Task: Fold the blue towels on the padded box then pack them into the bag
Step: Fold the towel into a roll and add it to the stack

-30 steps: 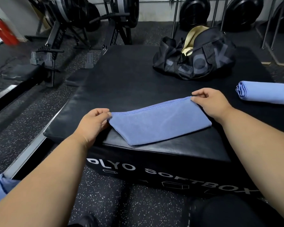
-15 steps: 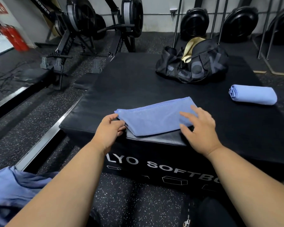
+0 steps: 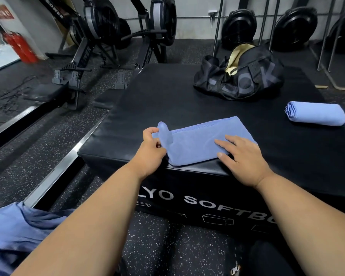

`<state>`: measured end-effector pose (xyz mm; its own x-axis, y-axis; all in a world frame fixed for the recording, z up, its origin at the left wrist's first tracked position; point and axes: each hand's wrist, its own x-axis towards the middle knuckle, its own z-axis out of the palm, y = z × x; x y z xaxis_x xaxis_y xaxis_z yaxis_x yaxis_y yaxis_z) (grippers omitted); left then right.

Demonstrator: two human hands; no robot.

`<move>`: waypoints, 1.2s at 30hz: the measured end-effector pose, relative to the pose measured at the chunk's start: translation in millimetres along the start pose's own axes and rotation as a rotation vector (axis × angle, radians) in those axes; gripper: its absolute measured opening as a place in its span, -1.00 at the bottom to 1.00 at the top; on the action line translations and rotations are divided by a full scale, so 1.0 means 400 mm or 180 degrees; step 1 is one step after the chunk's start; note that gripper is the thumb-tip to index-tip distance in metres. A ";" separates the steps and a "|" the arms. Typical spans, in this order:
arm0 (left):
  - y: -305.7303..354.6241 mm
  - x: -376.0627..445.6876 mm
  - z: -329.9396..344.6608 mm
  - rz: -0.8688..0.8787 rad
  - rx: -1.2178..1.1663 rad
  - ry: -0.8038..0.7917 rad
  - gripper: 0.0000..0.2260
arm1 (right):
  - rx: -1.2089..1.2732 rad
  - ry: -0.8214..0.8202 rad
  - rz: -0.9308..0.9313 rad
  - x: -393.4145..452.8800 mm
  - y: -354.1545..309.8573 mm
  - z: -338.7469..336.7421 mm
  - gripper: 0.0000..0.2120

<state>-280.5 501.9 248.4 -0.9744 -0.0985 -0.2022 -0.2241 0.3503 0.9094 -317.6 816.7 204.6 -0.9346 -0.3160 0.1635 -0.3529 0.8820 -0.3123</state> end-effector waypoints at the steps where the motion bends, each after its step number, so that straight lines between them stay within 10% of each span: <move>1: 0.000 0.002 -0.001 0.0044 0.0060 0.0018 -0.50 | -0.0006 -0.0007 0.0009 0.001 0.001 0.001 -0.39; 27: -0.062 -0.036 -0.087 -0.0158 0.0077 0.0472 -0.36 | 0.0005 -0.0015 0.0093 0.000 0.005 0.005 -0.39; 36: -0.038 0.054 -0.096 0.0406 0.1173 0.0851 -0.77 | 0.0248 -0.0010 0.0100 0.003 0.000 -0.006 -0.43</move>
<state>-297.6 458.7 244.1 -0.9664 -0.2527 0.0474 -0.1419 0.6777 0.7215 -318.4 817.1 206.9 -0.9454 -0.2897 0.1495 -0.3256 0.8617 -0.3892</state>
